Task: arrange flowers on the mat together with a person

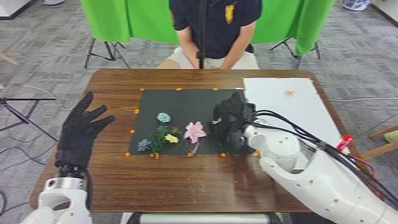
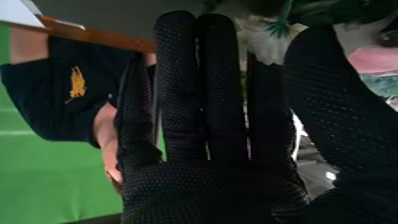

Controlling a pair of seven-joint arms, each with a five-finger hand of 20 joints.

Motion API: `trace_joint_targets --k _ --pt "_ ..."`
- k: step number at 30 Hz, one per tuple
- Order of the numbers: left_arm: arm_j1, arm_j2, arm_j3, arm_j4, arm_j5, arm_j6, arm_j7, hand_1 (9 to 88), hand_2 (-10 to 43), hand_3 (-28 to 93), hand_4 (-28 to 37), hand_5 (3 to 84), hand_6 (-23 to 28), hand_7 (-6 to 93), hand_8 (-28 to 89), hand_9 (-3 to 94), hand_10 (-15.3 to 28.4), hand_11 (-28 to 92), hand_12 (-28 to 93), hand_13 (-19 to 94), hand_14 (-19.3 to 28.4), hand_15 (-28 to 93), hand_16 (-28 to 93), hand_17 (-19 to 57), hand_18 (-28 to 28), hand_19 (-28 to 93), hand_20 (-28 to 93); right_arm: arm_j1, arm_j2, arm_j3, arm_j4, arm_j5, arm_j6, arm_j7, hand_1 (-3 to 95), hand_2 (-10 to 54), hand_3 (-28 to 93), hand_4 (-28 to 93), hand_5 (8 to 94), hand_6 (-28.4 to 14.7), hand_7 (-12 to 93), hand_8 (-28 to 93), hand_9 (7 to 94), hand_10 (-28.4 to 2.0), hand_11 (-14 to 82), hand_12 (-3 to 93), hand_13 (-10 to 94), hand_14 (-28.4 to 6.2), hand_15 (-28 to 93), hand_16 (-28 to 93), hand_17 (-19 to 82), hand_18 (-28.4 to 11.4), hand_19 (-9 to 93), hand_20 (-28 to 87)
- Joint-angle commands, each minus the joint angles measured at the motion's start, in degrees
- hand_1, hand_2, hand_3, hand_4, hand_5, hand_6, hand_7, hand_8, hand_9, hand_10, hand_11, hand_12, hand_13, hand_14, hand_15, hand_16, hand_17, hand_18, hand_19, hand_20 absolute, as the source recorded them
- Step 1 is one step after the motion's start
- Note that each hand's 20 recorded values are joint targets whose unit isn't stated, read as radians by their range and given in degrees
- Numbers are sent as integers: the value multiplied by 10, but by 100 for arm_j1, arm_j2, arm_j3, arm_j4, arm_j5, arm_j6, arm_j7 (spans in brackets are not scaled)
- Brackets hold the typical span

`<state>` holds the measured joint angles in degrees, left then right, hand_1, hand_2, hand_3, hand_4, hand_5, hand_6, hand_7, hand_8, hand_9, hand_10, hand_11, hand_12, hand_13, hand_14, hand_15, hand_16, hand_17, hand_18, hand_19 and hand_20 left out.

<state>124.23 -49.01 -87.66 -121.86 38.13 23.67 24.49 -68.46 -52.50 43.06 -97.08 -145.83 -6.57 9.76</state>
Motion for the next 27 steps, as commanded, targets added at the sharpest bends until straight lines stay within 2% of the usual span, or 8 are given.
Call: trace_joint_targets --k 1,5,10,15,18,20,23,27 --pt "159 -82 -39 -45 72 39 -103 247 66 800 -282 278 10 145 -122 327 158 223 66 278 244 475 -86 -83 226 475 161 -203 146 452 -511 273 -327 -27 377 -95 789 -283 632 70 174 -146 680 -98 266 172 591 -90 476 162 147 -196 593 194" --pt "189 -79 -46 -57 68 50 -100 247 66 800 -282 278 10 145 -122 326 158 223 66 277 244 475 -86 -84 226 476 161 -360 241 886 -918 648 -666 -32 365 -95 789 -283 612 64 169 -144 663 -106 253 166 578 -99 471 156 142 -202 591 197" --pt "192 -40 -20 -66 34 91 -28 247 65 801 -282 278 9 147 -123 326 158 222 66 277 244 475 -86 -83 226 476 161 -936 330 1744 -1447 1210 -621 -115 343 -95 787 -282 597 53 161 -139 644 -112 239 162 562 -110 466 152 137 -209 591 200" --pt "221 -2 7 -85 -8 111 36 246 65 802 -282 278 9 146 -123 326 158 223 66 277 243 474 -86 -84 226 476 161 -1793 110 2919 -1911 2792 -594 -193 279 -72 789 -264 546 34 149 -130 576 -123 175 148 511 -131 383 130 117 -219 532 171" --pt "149 0 53 -66 39 91 -2 246 64 802 -282 279 10 145 -123 325 157 222 66 277 243 473 -86 -84 226 475 161 -2331 -129 3569 -2105 4033 -492 -106 238 -34 794 -262 505 21 139 -123 526 -127 138 143 463 -146 336 128 97 -230 497 155" --pt "186 -6 48 -72 60 60 -35 246 65 801 -283 279 10 145 -123 325 158 221 66 276 242 472 -86 -84 226 475 160 -2626 -382 3929 -2186 4838 -696 -35 221 -9 793 -262 485 18 137 -120 498 -132 116 141 432 -155 307 128 86 -236 476 146" --pt "125 -17 118 -49 41 46 -50 246 65 801 -283 279 11 144 -122 325 158 221 66 275 240 471 -86 -83 226 474 160 -3122 -623 4282 -2285 5850 -610 4 207 22 789 -261 459 11 129 -117 468 -136 96 140 397 -164 269 130 73 -240 460 137" --pt "78 3 179 -34 69 12 -80 246 65 801 -283 279 11 144 -122 325 158 221 66 272 238 469 -85 -84 226 473 158 -3649 -1003 4657 -2359 7049 -470 75 201 33 787 -260 437 11 123 -112 437 -138 68 138 344 -167 210 130 62 -246 439 122"
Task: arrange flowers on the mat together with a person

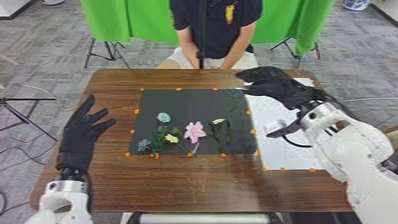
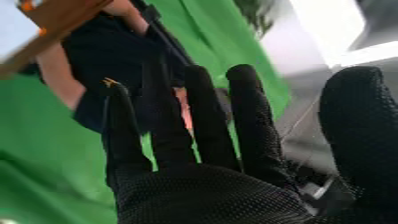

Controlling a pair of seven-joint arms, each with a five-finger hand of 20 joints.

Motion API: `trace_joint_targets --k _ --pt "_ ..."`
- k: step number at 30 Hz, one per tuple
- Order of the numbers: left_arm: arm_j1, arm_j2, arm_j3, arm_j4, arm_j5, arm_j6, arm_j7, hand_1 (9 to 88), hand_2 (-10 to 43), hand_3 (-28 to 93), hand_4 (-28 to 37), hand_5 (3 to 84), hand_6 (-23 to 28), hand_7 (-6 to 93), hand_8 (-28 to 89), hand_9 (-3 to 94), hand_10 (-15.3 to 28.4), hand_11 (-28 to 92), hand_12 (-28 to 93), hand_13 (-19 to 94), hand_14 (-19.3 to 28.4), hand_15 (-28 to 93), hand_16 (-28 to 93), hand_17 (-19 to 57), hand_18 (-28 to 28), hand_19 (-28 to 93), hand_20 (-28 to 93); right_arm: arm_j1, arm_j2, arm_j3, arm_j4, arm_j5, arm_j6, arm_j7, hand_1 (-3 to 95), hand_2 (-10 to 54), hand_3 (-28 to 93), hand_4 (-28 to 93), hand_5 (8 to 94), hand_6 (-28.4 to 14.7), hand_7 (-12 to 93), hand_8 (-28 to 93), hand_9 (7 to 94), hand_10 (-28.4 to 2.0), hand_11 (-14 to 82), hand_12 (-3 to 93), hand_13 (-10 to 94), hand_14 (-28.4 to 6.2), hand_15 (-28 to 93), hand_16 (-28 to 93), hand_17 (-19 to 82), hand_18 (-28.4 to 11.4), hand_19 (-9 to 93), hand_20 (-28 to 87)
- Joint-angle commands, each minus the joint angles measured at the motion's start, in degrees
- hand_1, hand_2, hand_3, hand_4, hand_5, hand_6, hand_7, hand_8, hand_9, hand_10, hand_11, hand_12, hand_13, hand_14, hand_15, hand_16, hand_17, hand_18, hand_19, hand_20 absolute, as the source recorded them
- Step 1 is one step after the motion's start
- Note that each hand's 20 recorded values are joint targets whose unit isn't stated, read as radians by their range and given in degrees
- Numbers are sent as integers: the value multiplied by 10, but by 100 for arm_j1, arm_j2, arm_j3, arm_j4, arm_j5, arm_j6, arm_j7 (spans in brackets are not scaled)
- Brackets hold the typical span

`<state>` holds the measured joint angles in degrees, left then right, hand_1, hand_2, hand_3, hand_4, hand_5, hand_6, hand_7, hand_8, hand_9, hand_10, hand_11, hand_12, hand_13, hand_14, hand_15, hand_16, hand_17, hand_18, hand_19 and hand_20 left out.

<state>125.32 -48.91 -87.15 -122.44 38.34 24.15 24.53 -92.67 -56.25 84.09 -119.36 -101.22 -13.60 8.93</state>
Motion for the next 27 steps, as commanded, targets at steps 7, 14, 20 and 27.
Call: trace_joint_targets --k 7,14,20,27 --pt "-51 -42 156 44 60 -72 -127 246 65 801 -283 280 11 144 -123 324 158 221 67 266 235 465 -84 -84 225 471 158 -1659 -944 743 -58 3755 490 -167 196 36 795 -264 417 11 122 -112 415 -139 54 137 298 -142 124 149 64 -243 403 88" --pt "-79 -90 183 59 93 -108 -187 246 65 801 -283 279 11 145 -122 324 159 222 67 264 235 464 -82 -85 224 471 158 -2008 -1197 804 -107 3977 771 -252 191 46 806 -271 405 10 117 -110 402 -136 42 139 274 -137 69 194 47 -231 377 76" --pt "-58 -133 143 66 112 -138 -181 247 65 800 -283 279 11 144 -123 324 158 221 66 265 234 463 -81 -85 224 471 158 -2138 -1305 771 -121 3981 994 -467 186 53 815 -273 403 13 115 -111 402 -127 41 135 314 -148 83 199 48 -224 370 79" --pt "-64 -139 151 65 128 -147 -197 246 67 802 -283 275 8 147 -124 318 156 217 65 268 232 448 -83 -87 224 469 156 -2152 -1332 753 -123 3971 914 -466 179 56 827 -275 395 19 120 -115 379 -109 36 131 299 -152 79 197 40 -229 372 84"
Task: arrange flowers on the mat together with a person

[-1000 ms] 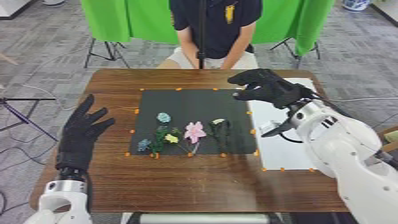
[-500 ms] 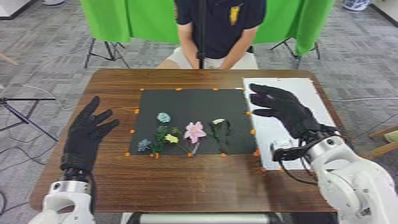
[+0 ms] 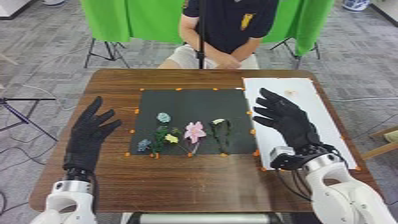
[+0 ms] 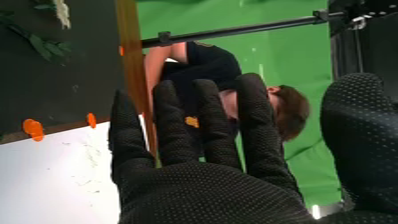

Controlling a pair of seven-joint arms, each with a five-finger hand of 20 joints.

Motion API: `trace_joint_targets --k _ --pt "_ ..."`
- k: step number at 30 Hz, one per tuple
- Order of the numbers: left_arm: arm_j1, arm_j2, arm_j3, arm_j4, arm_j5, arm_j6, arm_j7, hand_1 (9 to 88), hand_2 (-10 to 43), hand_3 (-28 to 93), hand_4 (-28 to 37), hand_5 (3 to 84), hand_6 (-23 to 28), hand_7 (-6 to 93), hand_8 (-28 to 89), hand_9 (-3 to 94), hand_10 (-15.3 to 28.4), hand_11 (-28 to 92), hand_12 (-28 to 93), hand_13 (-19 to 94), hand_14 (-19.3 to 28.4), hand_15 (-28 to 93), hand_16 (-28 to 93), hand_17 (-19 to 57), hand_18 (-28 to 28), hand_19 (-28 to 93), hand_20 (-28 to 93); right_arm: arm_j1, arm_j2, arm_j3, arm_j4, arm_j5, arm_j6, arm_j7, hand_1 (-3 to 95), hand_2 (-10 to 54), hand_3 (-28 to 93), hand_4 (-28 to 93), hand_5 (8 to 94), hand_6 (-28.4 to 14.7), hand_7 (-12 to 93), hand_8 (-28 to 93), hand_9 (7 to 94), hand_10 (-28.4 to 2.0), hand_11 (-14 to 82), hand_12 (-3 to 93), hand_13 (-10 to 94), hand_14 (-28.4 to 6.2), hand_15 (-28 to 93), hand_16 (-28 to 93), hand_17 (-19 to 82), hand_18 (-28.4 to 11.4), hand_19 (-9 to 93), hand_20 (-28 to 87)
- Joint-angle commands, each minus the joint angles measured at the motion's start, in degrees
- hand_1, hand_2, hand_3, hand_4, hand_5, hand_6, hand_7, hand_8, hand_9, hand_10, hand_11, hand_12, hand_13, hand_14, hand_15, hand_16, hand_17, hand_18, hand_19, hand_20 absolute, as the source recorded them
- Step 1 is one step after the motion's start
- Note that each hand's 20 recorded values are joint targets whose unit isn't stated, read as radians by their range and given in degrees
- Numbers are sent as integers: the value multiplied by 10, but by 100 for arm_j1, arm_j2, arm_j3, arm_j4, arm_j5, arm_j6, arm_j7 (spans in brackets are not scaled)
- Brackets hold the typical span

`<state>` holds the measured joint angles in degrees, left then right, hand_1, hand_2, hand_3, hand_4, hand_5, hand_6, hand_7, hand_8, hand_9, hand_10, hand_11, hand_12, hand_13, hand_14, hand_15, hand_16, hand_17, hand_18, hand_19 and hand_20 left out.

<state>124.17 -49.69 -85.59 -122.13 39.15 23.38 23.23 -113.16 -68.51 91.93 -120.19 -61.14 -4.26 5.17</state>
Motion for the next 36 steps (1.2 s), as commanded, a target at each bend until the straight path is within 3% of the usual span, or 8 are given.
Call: trace_joint_targets --k 1,10,24,36 --pt "48 -46 -1 34 33 -64 -56 246 67 801 -283 275 8 147 -124 318 156 217 65 268 232 447 -83 -87 224 469 156 -97 -97 -35 -26 -58 -52 -93 179 57 827 -276 396 20 121 -115 379 -108 37 131 303 -153 81 197 39 -230 373 85" --pt "97 -98 -38 26 72 -95 -118 246 67 801 -282 275 7 149 -126 318 157 219 66 269 233 444 -79 -88 225 468 156 -145 -48 -62 -23 15 35 -130 181 59 828 -275 398 22 120 -117 391 -105 41 131 326 -160 94 195 41 -238 384 92" --pt "197 -299 -297 -4 264 -288 -380 246 64 803 -282 284 10 144 -123 322 156 217 65 274 234 438 -75 -83 227 475 160 -168 -55 -92 -29 113 63 -91 180 58 837 -271 397 23 122 -116 402 -108 44 132 338 -169 114 194 40 -241 395 104" --pt "223 -292 -308 -10 256 -309 -386 245 65 799 -282 282 10 139 -121 325 157 218 65 274 235 437 -75 -81 228 480 161 -167 -53 -117 -19 94 50 -143 181 57 842 -270 399 24 126 -118 406 -108 44 132 342 -168 124 189 42 -239 393 109"
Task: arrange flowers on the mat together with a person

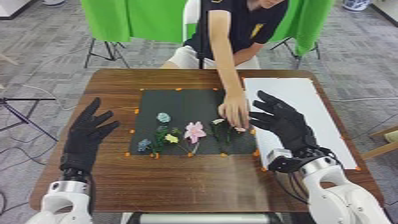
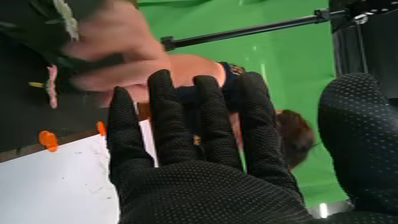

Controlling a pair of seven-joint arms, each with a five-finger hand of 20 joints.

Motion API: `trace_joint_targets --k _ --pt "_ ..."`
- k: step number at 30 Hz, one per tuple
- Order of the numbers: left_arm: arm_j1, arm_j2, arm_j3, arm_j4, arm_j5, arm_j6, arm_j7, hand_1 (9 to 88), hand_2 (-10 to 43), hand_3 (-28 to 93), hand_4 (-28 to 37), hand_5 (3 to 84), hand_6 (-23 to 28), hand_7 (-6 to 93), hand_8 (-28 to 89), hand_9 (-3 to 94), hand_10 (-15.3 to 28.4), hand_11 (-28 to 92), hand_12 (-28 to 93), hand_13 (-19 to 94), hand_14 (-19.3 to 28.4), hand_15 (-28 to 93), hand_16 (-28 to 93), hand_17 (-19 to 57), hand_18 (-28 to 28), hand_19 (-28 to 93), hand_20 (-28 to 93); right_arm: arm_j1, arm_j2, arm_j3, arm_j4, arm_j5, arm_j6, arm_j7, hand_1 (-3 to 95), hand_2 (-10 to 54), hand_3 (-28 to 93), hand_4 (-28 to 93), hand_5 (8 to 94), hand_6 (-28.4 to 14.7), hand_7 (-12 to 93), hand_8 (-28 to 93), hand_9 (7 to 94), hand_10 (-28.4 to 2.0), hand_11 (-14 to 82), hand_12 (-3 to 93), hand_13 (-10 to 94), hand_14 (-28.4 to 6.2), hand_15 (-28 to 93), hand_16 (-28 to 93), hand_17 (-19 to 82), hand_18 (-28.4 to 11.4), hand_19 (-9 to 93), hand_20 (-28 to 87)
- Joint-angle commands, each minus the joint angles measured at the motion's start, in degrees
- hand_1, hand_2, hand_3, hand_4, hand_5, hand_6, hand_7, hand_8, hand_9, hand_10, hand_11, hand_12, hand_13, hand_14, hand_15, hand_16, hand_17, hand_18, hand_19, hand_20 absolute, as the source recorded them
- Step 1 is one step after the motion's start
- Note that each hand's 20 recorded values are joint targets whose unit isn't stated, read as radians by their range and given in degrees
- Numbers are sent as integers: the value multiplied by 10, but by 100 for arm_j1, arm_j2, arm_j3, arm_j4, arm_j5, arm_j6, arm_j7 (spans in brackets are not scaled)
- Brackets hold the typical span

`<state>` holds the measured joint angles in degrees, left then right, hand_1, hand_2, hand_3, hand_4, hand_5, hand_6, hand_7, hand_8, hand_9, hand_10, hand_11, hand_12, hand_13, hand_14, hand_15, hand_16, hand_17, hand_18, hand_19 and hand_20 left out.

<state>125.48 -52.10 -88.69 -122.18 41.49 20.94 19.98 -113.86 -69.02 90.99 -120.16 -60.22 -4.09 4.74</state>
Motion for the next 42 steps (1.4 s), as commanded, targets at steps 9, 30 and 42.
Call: trace_joint_targets --k 9,30,42 --pt "124 -46 -59 -28 16 -71 -46 244 64 800 -282 280 10 139 -120 324 157 218 66 274 235 437 -74 -81 230 481 161 -61 0 -36 -2 13 34 -152 181 56 847 -270 400 25 126 -118 409 -108 45 132 343 -169 129 186 42 -239 394 112" --pt "49 10 -2 -3 -73 4 68 244 64 800 -282 274 9 144 -121 321 158 219 65 269 236 441 -75 -82 229 484 162 68 -41 -68 61 3 5 -184 183 54 854 -268 405 27 130 -121 413 -106 46 133 345 -171 137 182 41 -239 399 115" --pt "51 29 20 -1 -89 11 99 244 64 799 -281 274 11 143 -121 321 158 219 66 268 237 442 -75 -82 229 484 162 61 -32 -100 47 22 70 -213 184 54 856 -268 407 27 132 -122 415 -107 48 133 346 -171 138 182 42 -238 400 116"
